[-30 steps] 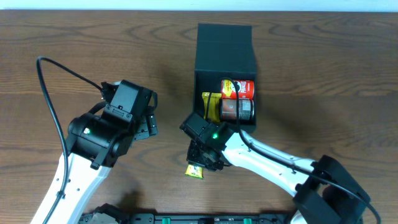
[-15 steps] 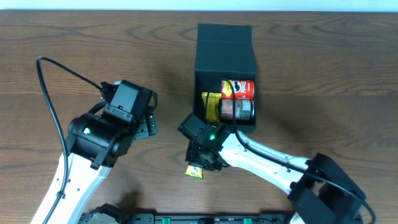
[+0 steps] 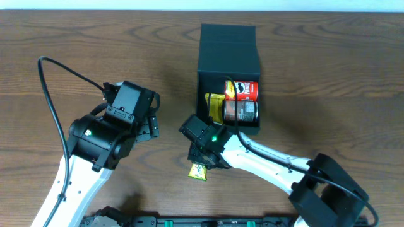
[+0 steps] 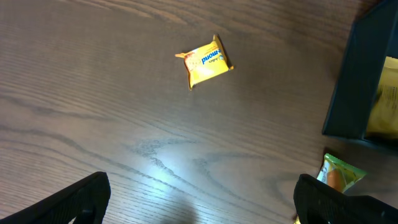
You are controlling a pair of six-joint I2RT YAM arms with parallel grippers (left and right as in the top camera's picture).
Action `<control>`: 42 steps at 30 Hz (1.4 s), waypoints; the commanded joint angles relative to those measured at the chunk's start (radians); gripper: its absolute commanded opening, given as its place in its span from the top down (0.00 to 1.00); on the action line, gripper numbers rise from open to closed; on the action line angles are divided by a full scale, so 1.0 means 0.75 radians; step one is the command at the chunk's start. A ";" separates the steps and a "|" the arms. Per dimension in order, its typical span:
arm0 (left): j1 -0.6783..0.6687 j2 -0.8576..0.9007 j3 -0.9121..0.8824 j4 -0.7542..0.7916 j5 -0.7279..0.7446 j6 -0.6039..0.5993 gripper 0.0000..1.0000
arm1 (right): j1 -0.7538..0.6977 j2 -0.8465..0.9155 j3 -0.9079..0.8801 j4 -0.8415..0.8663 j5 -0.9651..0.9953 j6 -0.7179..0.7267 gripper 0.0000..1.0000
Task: Pack container
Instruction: 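Lift the Apollo bar and carry it over the box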
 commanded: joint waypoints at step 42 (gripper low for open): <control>0.005 0.000 0.016 0.035 -0.140 0.068 0.05 | -0.044 0.034 0.524 -0.427 0.172 -0.244 0.99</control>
